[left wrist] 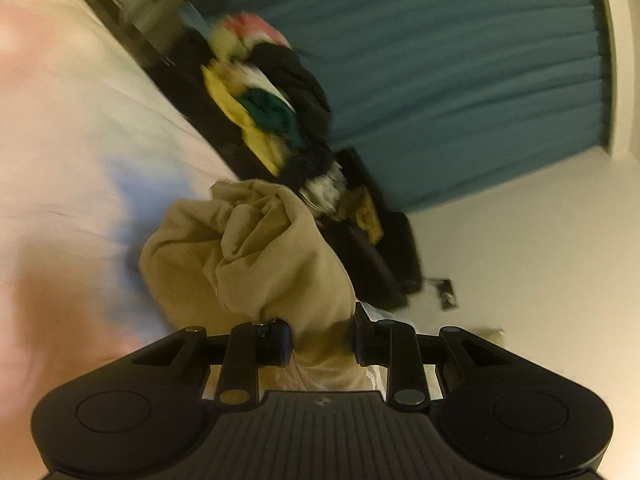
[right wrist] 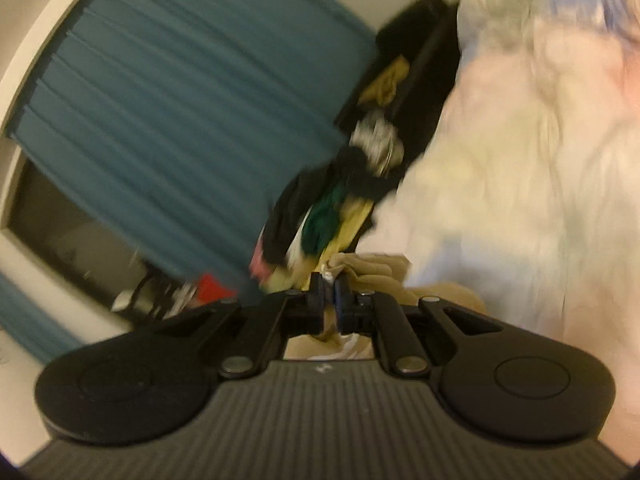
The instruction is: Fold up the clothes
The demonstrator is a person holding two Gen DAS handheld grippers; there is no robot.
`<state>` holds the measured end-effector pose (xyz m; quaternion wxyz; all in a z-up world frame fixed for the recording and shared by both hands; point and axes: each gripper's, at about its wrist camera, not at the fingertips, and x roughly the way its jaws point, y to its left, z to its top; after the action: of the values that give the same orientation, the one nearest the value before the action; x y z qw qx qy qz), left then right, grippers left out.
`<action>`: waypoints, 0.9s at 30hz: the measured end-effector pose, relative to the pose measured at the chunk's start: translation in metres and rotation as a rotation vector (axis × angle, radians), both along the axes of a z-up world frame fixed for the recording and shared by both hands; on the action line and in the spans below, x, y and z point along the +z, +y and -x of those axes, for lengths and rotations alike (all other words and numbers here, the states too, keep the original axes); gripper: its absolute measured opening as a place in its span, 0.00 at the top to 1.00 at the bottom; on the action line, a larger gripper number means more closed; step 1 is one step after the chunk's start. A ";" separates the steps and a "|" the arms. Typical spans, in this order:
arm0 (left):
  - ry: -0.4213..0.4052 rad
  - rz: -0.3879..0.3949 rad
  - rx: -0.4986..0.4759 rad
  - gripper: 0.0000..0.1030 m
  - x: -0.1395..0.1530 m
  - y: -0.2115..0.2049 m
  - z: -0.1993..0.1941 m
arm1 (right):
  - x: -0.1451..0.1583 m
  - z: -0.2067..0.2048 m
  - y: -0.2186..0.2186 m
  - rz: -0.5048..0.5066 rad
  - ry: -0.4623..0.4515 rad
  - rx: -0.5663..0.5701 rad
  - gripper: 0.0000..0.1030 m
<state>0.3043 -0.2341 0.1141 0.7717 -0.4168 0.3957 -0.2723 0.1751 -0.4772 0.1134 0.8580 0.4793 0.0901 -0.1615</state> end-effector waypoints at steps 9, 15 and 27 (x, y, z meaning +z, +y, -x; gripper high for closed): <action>-0.020 -0.124 -0.152 0.71 -0.126 -0.010 0.021 | -0.132 0.035 -0.007 0.022 0.097 0.008 0.92; -0.004 -0.227 -0.209 0.66 -0.187 0.007 0.030 | -0.205 0.070 0.018 -0.061 0.164 0.001 0.92; -0.222 -0.464 -0.287 0.43 -0.076 0.018 0.101 | -0.129 0.113 0.060 0.010 0.347 0.095 0.90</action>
<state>0.2035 -0.2162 0.0378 0.8385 -0.1367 0.4156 -0.3248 0.0623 -0.4174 -0.0160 0.8385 0.4351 0.2587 -0.2014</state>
